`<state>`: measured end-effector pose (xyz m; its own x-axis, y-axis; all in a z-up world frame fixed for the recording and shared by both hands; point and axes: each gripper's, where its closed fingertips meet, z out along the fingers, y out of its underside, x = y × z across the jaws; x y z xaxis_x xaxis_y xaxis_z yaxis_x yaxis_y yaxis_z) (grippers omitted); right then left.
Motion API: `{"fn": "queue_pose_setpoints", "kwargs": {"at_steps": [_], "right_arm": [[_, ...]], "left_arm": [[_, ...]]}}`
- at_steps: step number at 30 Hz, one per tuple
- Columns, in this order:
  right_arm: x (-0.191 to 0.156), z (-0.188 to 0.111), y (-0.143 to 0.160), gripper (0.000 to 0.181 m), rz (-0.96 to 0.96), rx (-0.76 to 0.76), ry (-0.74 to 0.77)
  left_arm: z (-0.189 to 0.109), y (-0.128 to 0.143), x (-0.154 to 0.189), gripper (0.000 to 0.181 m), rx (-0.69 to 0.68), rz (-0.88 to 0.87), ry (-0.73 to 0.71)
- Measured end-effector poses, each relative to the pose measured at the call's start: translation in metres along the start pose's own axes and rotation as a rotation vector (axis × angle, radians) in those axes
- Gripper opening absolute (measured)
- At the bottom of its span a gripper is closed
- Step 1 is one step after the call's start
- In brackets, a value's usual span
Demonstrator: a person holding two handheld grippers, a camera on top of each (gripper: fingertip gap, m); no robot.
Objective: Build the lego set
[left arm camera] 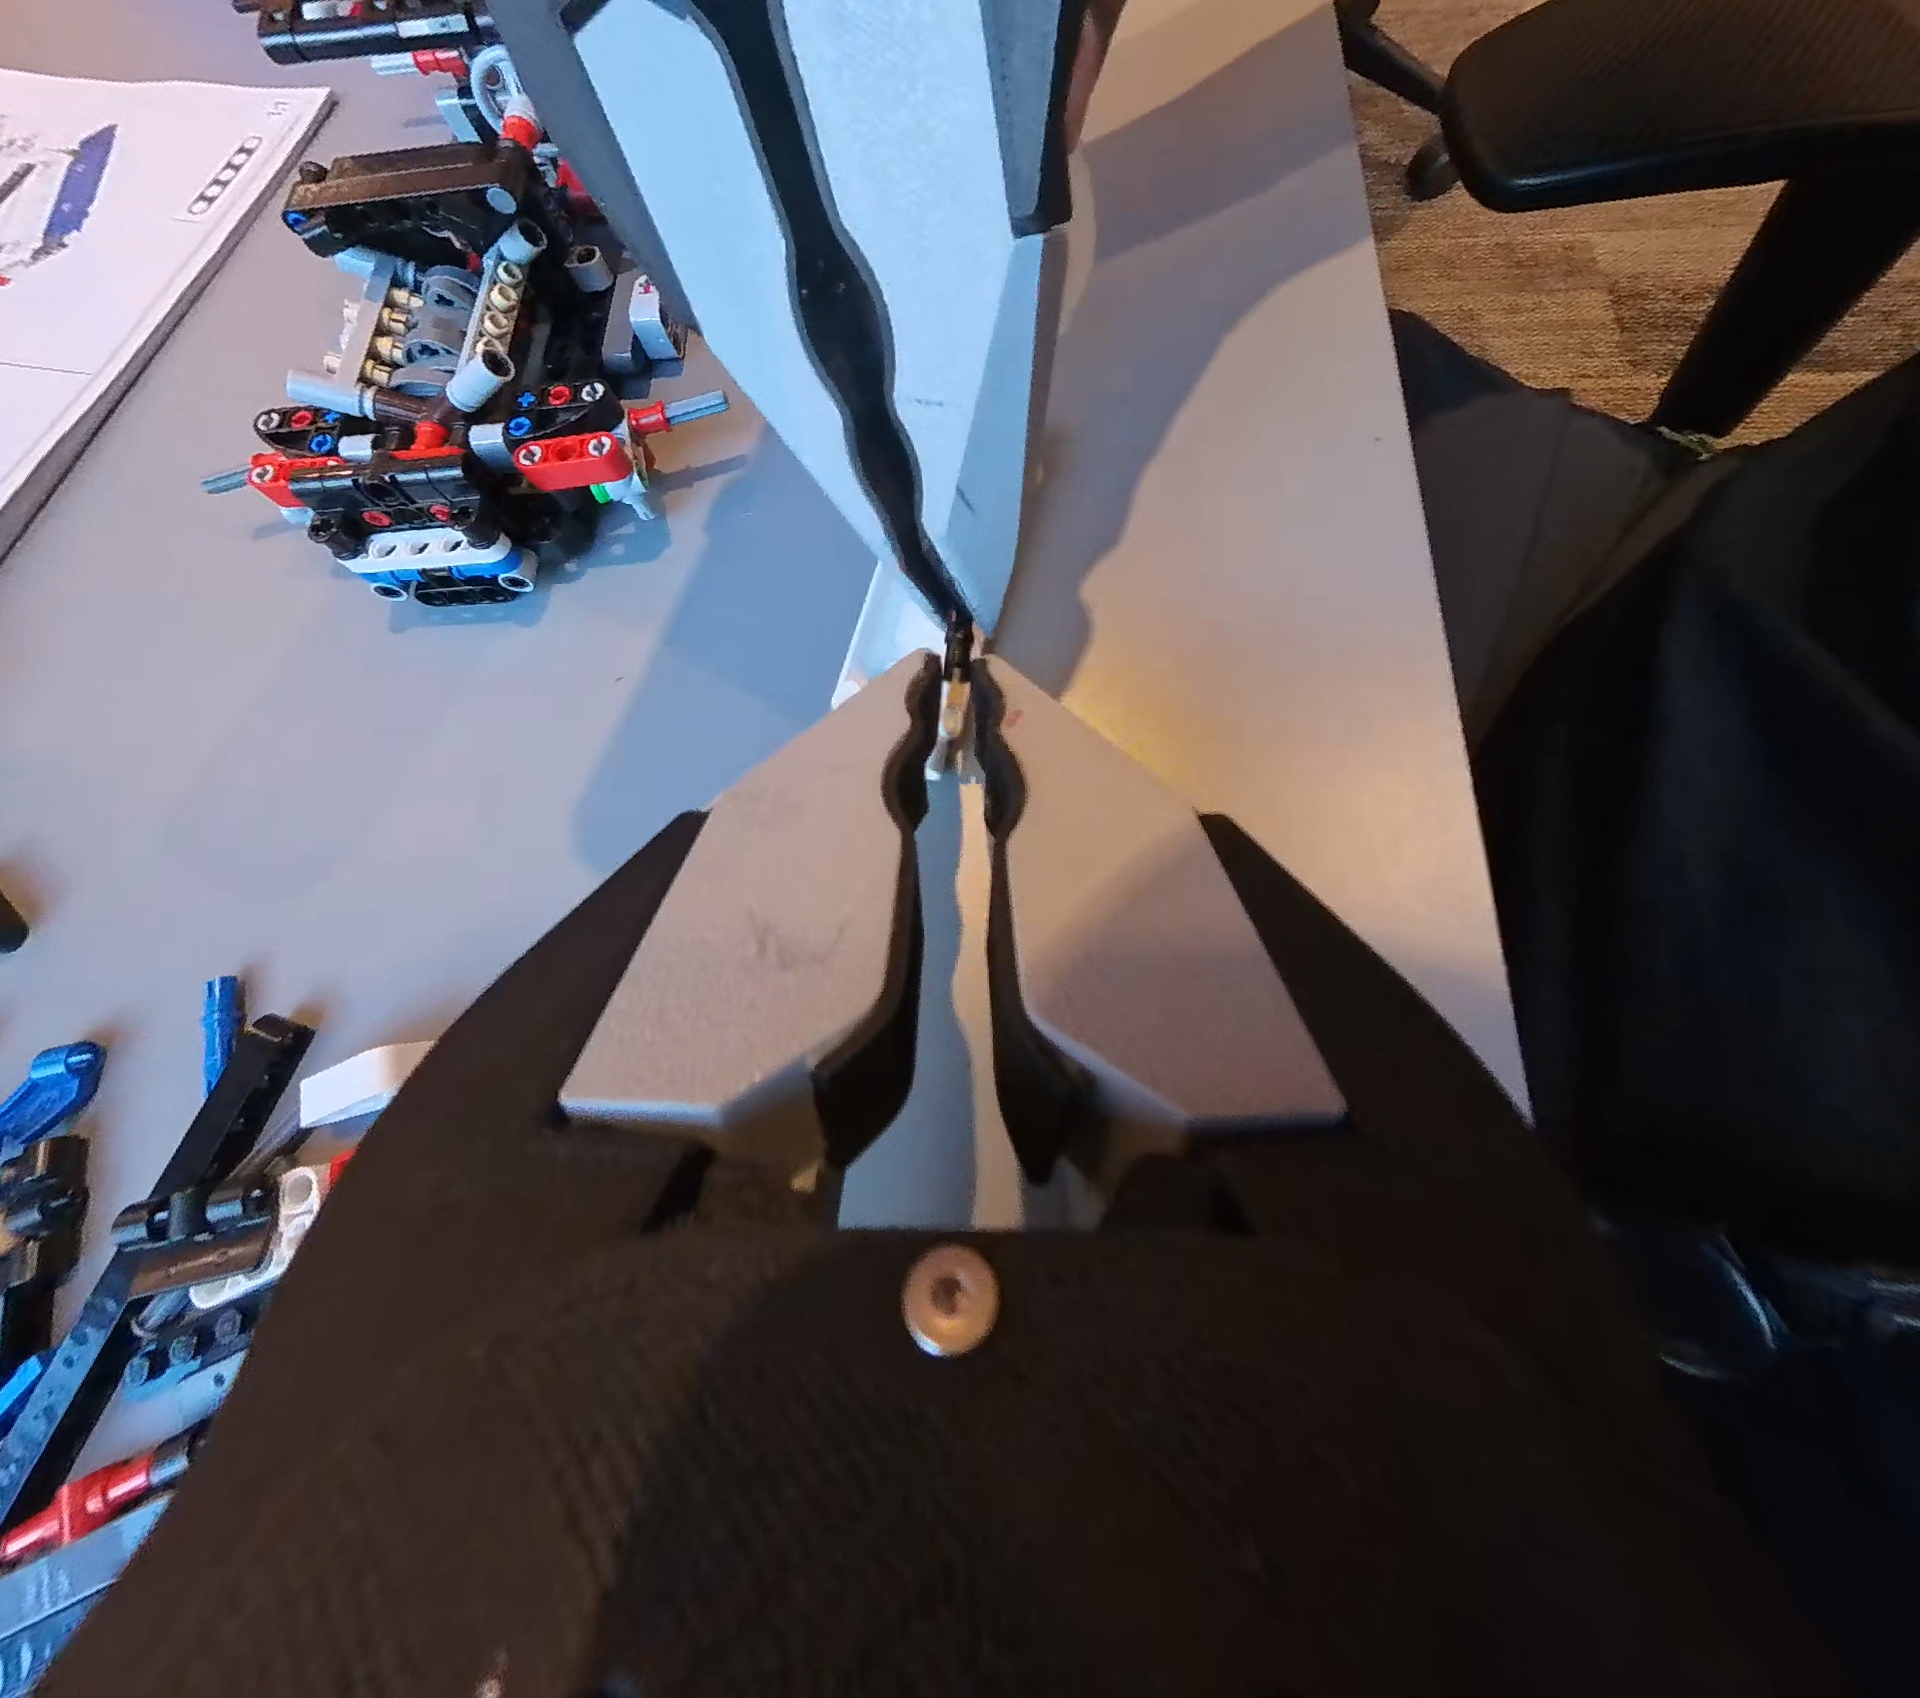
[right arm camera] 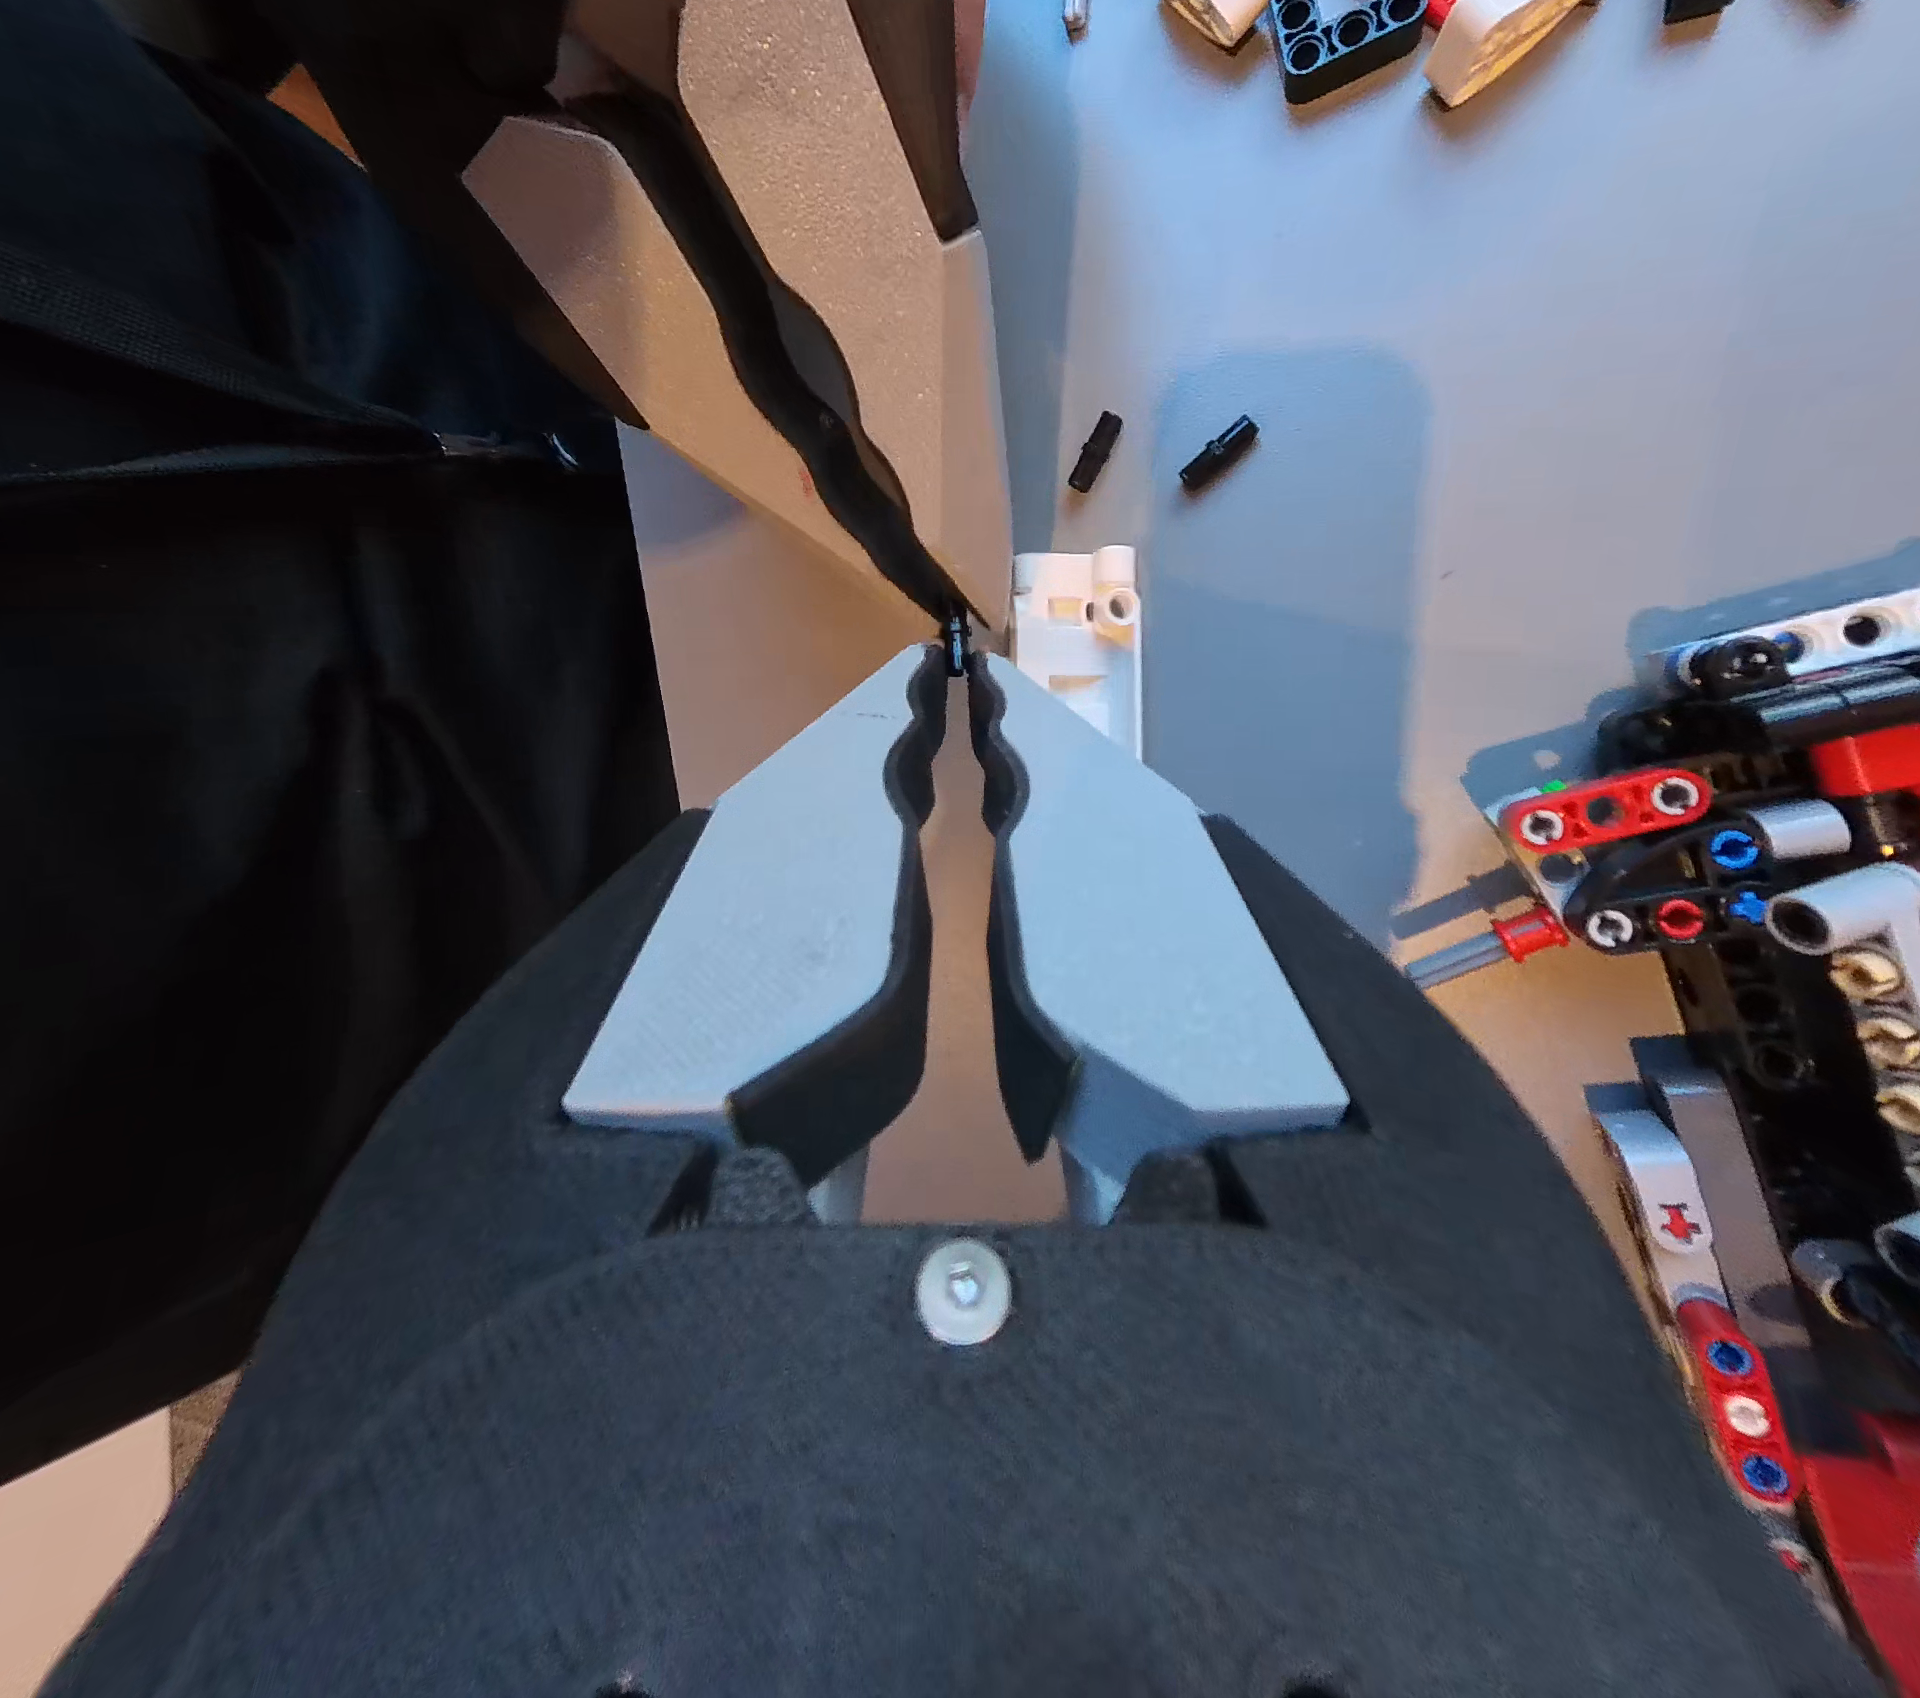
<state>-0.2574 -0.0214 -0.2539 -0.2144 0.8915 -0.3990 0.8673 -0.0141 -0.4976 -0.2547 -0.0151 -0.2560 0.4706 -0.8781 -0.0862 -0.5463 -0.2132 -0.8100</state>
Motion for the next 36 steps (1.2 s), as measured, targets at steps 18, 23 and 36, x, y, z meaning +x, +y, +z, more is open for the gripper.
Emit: {"fn": "queue_pose_setpoints", "kwargs": {"at_steps": [18, 23, 36], "right_arm": [[0.000, -0.017, -0.026, 0.002, 0.177, 0.405, -0.062], [0.003, -0.025, -0.035, 0.002, 0.239, 0.551, -0.044], [0.020, -0.022, -0.019, 0.001, 0.229, 0.379, 0.101]], "left_arm": [[-0.013, -0.014, -0.014, 0.001, 0.102, -0.061, -0.068], [-0.018, -0.020, -0.021, 0.001, 0.133, -0.049, -0.130], [-0.010, 0.001, -0.021, 0.026, 0.034, -0.155, -0.031]]}}
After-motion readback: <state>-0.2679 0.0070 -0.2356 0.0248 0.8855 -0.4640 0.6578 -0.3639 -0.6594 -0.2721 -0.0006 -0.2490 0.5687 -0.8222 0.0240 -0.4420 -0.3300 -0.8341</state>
